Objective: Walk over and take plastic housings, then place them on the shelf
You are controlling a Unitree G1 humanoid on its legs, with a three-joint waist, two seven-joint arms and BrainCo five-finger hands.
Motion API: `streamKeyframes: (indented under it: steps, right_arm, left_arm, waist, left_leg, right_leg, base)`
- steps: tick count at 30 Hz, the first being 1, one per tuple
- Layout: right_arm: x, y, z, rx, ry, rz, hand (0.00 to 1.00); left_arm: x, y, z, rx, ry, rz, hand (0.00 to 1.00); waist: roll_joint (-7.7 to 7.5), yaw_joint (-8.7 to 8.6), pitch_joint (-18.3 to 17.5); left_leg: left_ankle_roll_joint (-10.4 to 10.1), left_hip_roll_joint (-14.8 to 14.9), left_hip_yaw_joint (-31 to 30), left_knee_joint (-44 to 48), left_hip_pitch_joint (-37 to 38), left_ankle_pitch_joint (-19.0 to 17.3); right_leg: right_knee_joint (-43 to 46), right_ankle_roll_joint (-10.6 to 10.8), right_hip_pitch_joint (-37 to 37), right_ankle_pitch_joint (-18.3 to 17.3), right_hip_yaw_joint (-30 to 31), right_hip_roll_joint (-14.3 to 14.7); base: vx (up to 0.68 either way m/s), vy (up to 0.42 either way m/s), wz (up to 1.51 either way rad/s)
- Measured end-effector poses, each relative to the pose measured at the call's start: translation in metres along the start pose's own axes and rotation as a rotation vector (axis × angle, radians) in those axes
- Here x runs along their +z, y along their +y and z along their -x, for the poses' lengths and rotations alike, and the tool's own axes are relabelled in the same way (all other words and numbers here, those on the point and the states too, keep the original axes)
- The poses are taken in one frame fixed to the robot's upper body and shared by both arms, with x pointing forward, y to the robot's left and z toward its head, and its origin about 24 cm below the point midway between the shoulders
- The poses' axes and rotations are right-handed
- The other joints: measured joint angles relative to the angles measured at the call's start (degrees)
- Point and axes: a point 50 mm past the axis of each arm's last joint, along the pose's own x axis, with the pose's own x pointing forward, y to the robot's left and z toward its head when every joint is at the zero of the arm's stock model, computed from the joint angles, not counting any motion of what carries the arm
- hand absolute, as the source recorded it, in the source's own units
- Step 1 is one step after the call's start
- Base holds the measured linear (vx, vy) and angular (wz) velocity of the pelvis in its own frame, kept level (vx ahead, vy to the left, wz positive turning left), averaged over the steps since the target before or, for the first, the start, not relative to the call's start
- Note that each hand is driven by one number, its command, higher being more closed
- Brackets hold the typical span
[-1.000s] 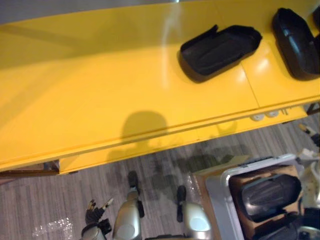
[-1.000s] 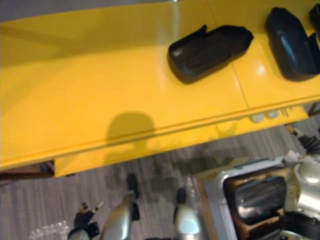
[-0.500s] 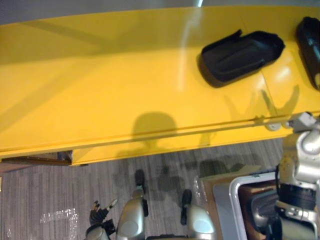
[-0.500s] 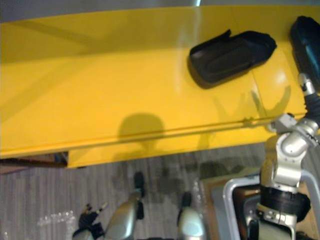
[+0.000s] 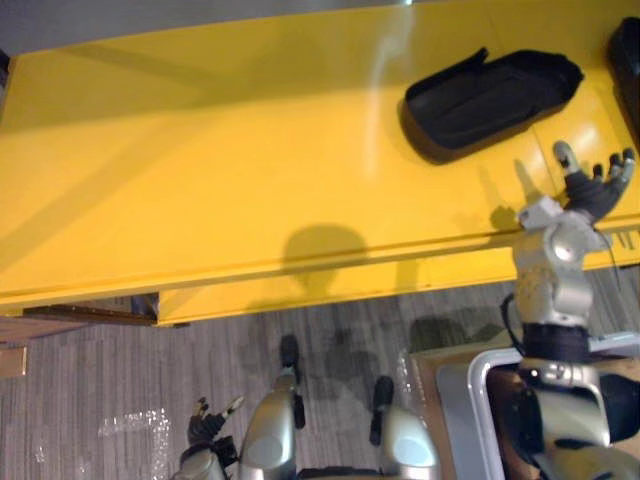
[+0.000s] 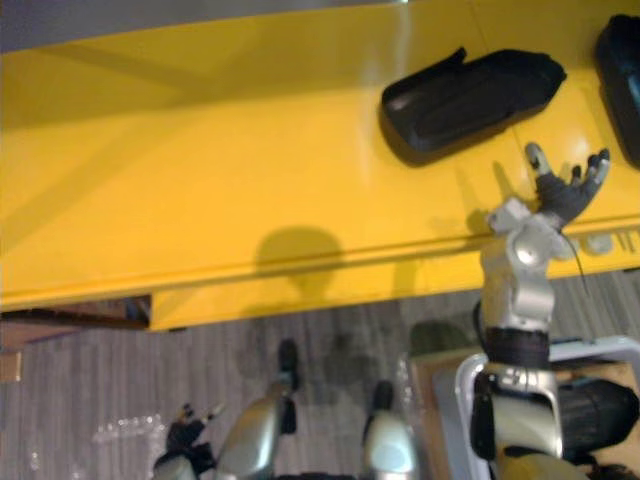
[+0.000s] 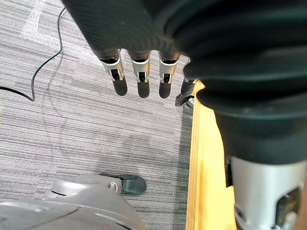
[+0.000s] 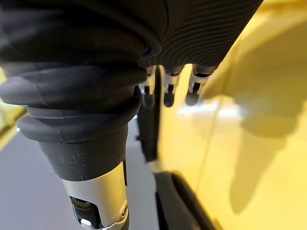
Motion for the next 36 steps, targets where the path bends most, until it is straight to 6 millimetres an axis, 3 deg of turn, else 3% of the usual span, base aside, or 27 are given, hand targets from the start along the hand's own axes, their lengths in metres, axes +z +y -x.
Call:
streamKeyframes:
  steps: [2,6,11,14,16,19,23,27,36]
  right_arm:
    - [0.004,0.008,-0.005,-0.018,0.017,-0.039,0.0]
    - [0.019,0.02,-0.012,-0.044,-0.023,-0.075,0.0]
    - [0.03,0.036,-0.008,-0.026,-0.084,-0.05,0.0]
    - [0.041,0.043,-0.006,-0.008,-0.219,0.057,0.0]
    - [0.052,0.05,-0.004,0.077,-0.385,0.249,0.0]
    - [0.064,0.057,-0.003,0.193,-0.501,0.447,0.0]
    - [0.07,0.046,-0.007,0.204,-0.447,0.435,0.0]
    - [0.046,0.027,-0.013,0.16,-0.269,0.449,0.0]
    - [0.045,0.008,-0.019,-0.033,-0.16,0.227,0.0]
  left_arm:
    - [0.001,-0.001,-0.001,-0.004,-0.002,0.0,0.0]
    - [0.006,-0.012,-0.003,-0.041,-0.01,-0.011,0.0]
    - [0.001,-0.011,-0.003,-0.063,0.012,-0.023,0.0]
    - [0.001,-0.012,-0.003,-0.069,0.011,-0.023,0.0]
    - [0.002,-0.012,-0.003,-0.07,0.01,-0.023,0.0]
    - [0.003,-0.012,-0.003,-0.071,0.007,-0.024,0.0]
    - [0.003,-0.012,-0.003,-0.069,0.015,-0.027,0.0]
    - [0.002,-0.01,-0.004,-0.062,0.036,-0.035,0.0]
    - [0.005,-0.012,-0.005,-0.064,0.022,-0.026,0.0]
  waist:
    - [0.18,0.44,0.1]
    - [2.01,1.71,1.07]
    - [2.25,1.86,1.19]
    - [2.25,1.85,1.19]
    - [2.25,1.81,1.19]
    - [2.25,1.76,1.19]
    - [2.24,1.71,1.19]
    - [2.19,1.58,1.18]
    - [2.03,1.52,1.18]
  left_leg:
    - [-0.04,0.01,-0.1,0.01,-0.08,0.08]
    - [0.01,-0.26,-1.19,0.01,0.18,0.34]
    - [-0.12,-0.28,-1.75,0.01,0.55,0.59]
    - [-0.16,-0.08,-1.76,0.01,0.56,0.61]
    - [-0.17,-0.04,-1.82,0.01,0.55,0.61]
    - [-0.21,-0.02,-1.82,0.0,0.44,0.56]
    - [-0.16,0.0,-1.72,0.0,0.01,0.52]
    - [0.02,0.09,-1.26,0.0,-0.32,0.72]
    - [0.0,0.53,0.42,-0.01,0.5,0.71]
  right_leg:
    - [0.05,-0.01,0.0,0.0,-0.16,0.0]
    - [0.39,0.12,0.7,-0.21,-0.9,-0.15]
    - [1.89,-0.09,0.87,-1.4,-1.95,-0.27]
    - [1.93,-0.17,0.85,-1.45,-1.98,-0.1]
    - [1.92,-0.17,0.82,-1.45,-1.99,-0.04]
    - [1.86,-0.17,0.77,-1.45,-2.03,0.01]
    - [1.67,-0.16,0.49,-1.44,-2.06,0.03]
    - [1.61,-0.07,-0.08,-1.34,-1.67,0.05]
    - [1.58,-0.03,-0.27,-1.05,0.01,0.1]
  base:
    - [0.0,-0.009,0.08]
    - [0.0,-0.004,0.1]
    - [0.01,-0.022,0.1]
    - [0.0,0.0,0.0]
    - [0.0,0.0,0.0]
    - [0.0,0.0,0.0]
    - [0.0,0.0,0.0]
    - [0.02,-0.014,-0.06]
    - [0.01,-0.009,-0.09]
